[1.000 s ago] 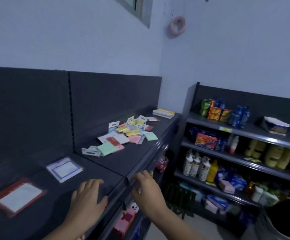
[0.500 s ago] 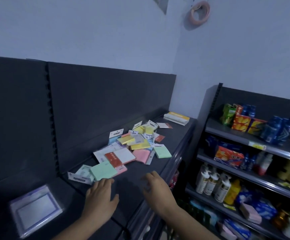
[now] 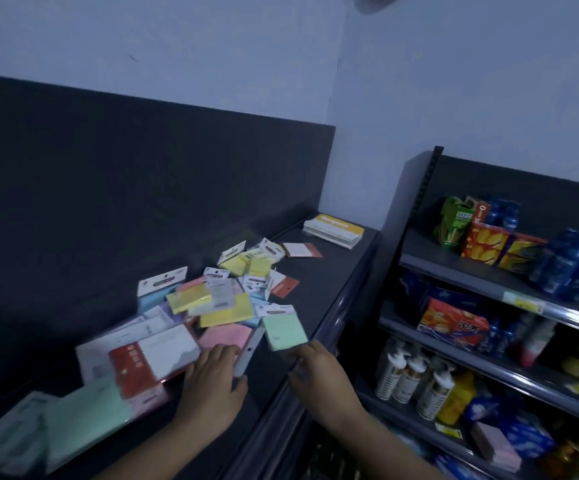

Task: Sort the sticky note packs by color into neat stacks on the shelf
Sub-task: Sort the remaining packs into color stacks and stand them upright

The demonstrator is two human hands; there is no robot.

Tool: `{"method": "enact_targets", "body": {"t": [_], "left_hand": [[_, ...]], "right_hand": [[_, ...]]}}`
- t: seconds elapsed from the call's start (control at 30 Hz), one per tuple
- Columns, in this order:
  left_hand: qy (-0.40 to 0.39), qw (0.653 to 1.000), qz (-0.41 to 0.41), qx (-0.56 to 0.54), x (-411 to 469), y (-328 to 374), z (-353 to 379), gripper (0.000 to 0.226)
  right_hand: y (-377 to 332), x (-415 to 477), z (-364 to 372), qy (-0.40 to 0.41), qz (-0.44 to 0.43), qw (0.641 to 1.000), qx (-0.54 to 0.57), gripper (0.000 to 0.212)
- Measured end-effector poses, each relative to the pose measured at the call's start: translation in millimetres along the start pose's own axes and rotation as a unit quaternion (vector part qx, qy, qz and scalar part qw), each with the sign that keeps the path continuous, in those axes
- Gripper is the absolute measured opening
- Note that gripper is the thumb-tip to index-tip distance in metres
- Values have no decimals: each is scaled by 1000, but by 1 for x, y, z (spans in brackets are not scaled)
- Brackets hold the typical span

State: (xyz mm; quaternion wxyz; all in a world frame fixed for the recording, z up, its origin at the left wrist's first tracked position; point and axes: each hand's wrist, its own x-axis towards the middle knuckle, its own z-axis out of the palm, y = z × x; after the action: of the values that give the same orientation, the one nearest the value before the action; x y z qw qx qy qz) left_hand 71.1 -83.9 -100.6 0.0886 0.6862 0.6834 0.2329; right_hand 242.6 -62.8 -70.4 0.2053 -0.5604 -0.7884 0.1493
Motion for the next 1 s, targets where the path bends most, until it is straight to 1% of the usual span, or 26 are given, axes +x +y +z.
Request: {"method": "enact_targets", "body": {"t": [0.17, 0.3, 0.37, 0.47, 0.53, 0.6, 0.63, 0.73, 0.77, 0.8, 0.83, 0.87, 0.9, 0.93, 0.97, 1.0], "left_hand": [[-1, 1000, -6, -6, 70, 52, 41, 41], [3, 1000, 0, 23, 120, 80, 64, 41], [3, 999, -13, 29, 138, 83, 73, 42], [0, 999, -26, 36, 158, 76, 86, 33], [-5, 998, -23, 52, 171, 67, 94, 25], [-13, 998, 0, 63, 188, 61, 98, 17], [-7, 996, 18, 84, 198, 59, 99, 23], [-96, 983, 46, 150, 232, 56, 104, 60], [-112, 978, 61, 167, 243, 53, 104, 69], [-112, 972, 87, 189, 255, 49, 104, 73], [-137, 965, 96, 201, 266, 49, 102, 78], [-137, 959, 96, 228, 277, 52, 100, 86], [-152, 948, 92, 264, 287, 53, 99, 89], [-159, 939, 99, 290, 298, 50, 101, 88], [-181, 921, 104, 329, 307, 47, 104, 85], [-220, 907, 80, 350, 315, 47, 103, 82]], "right_hand": [[74, 47, -32, -5, -25, 1000, 10, 28], [124, 86, -55, -15, -46, 999, 19, 28], [143, 107, -56, -22, -52, 998, 25, 29], [157, 135, -45, -45, -58, 996, 42, 31], [161, 156, -36, -60, -64, 995, 49, 31], [161, 178, -28, -72, -76, 994, 44, 31], [162, 189, -25, -77, -83, 993, 40, 31], [165, 224, -19, -92, -91, 991, 18, 33], [167, 236, -20, -98, -90, 991, 6, 34], [170, 248, -20, -105, -90, 990, -8, 35], [172, 261, -21, -114, -87, 989, -23, 36], [175, 273, -22, -121, -83, 988, -36, 37], [179, 286, -23, -124, -79, 988, -49, 36], [183, 297, -24, -122, -73, 988, -59, 36], [187, 306, -23, -120, -66, 988, -69, 35], [191, 313, -22, -119, -60, 988, -77, 34]]}}
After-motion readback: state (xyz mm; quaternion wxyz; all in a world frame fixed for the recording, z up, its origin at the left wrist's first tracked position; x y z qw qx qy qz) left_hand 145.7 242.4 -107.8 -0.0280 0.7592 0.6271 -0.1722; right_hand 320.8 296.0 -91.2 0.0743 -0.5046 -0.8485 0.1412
